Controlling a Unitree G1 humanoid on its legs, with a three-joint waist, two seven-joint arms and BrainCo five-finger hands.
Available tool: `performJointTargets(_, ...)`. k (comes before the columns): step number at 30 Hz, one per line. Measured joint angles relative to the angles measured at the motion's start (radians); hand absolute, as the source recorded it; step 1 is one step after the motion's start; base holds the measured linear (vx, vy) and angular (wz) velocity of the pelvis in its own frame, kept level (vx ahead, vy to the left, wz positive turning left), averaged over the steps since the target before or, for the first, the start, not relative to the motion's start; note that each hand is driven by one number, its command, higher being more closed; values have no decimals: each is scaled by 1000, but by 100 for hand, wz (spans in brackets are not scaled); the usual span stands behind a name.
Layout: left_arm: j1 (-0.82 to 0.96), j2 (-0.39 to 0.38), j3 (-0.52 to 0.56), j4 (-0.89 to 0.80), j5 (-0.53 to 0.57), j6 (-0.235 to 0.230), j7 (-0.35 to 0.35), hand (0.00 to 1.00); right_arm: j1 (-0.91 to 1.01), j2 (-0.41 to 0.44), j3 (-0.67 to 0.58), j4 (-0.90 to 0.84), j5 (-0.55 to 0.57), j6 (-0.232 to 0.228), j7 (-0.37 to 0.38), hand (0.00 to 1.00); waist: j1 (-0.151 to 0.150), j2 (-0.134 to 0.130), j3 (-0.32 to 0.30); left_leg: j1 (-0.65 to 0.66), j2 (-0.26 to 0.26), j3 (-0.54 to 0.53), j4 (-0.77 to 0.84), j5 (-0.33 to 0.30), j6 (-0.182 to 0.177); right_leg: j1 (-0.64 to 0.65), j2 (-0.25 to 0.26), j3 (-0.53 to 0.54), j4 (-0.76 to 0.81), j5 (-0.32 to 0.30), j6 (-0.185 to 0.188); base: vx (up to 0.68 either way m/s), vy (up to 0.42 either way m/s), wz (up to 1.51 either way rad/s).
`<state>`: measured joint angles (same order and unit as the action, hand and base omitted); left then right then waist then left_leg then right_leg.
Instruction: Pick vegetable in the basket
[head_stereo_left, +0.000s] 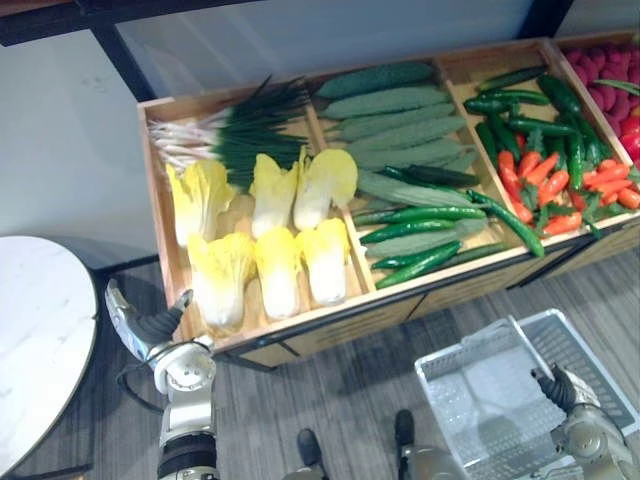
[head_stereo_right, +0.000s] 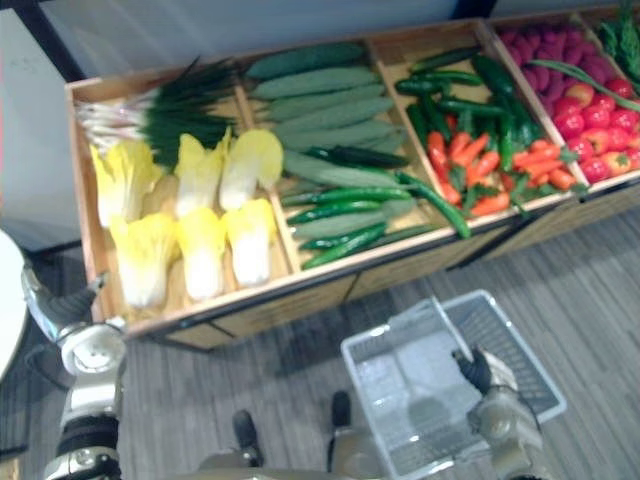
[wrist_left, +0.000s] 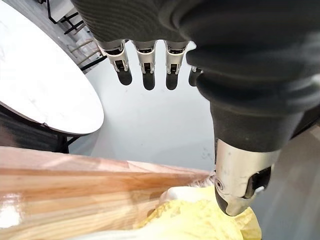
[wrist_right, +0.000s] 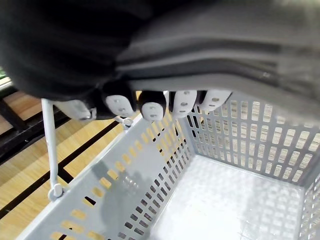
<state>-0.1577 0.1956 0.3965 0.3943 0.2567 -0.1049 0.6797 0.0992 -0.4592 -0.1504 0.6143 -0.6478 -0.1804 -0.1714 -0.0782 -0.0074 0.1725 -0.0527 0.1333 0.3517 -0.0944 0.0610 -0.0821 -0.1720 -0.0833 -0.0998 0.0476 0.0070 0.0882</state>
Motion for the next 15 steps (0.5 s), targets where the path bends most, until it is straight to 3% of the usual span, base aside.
performJointTargets(15,-39,3,-94,89,3,-1,21,0,-13,-14,43,-16,21,-8,-40,100,-3,-7,35,-11,2,47,0,-5,-5,-40,4,50,-5,25,2,8,-1,-10)
